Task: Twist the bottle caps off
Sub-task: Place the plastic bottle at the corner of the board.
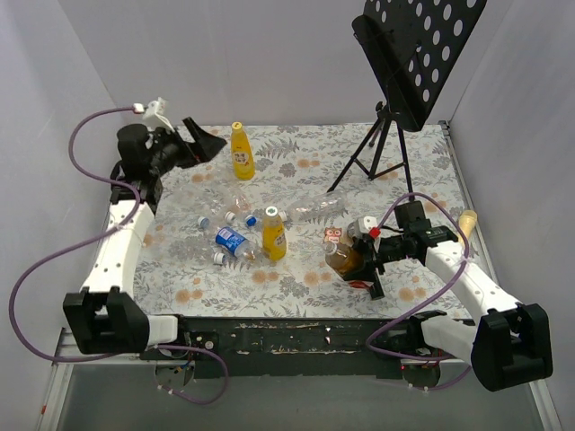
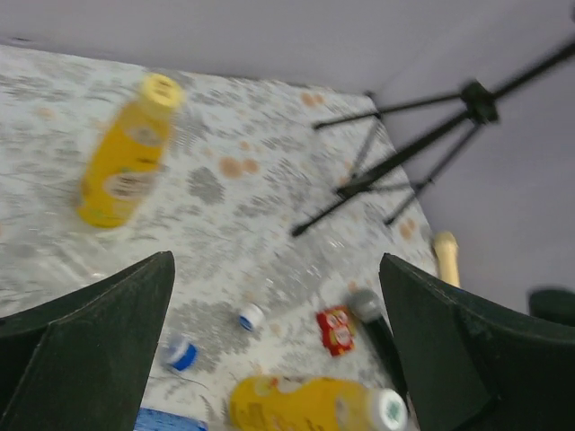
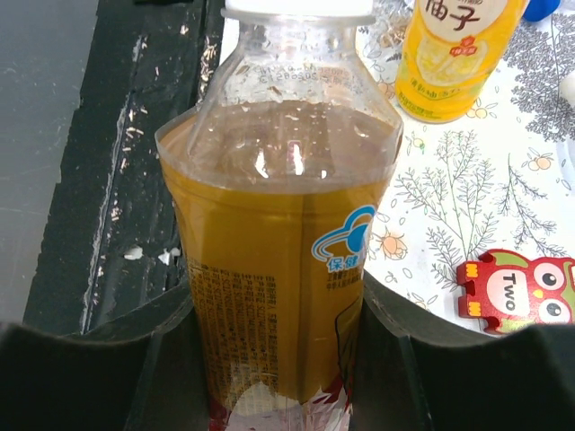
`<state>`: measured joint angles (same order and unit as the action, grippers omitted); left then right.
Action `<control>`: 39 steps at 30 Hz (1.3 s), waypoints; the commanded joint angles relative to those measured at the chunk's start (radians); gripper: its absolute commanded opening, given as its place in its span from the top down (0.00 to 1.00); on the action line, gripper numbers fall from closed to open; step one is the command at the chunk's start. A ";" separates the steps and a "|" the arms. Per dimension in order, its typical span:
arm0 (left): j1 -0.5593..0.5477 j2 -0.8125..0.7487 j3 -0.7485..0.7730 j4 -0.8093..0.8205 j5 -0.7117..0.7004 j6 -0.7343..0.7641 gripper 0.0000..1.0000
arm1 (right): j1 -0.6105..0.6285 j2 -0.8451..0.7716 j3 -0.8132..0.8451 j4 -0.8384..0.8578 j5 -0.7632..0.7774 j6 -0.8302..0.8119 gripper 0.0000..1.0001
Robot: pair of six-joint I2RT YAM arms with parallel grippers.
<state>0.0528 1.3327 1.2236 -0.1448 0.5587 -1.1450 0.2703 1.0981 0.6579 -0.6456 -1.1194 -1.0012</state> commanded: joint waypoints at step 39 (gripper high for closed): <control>-1.039 -0.053 -0.127 0.047 -0.464 -0.153 0.36 | -0.026 -0.076 -0.032 0.394 -0.137 0.561 0.99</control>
<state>-0.9794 1.3182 1.1183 -0.1184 0.1074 -1.2858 0.2565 1.0275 0.6357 -0.3237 -1.2377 -0.5095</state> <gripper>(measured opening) 0.641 0.557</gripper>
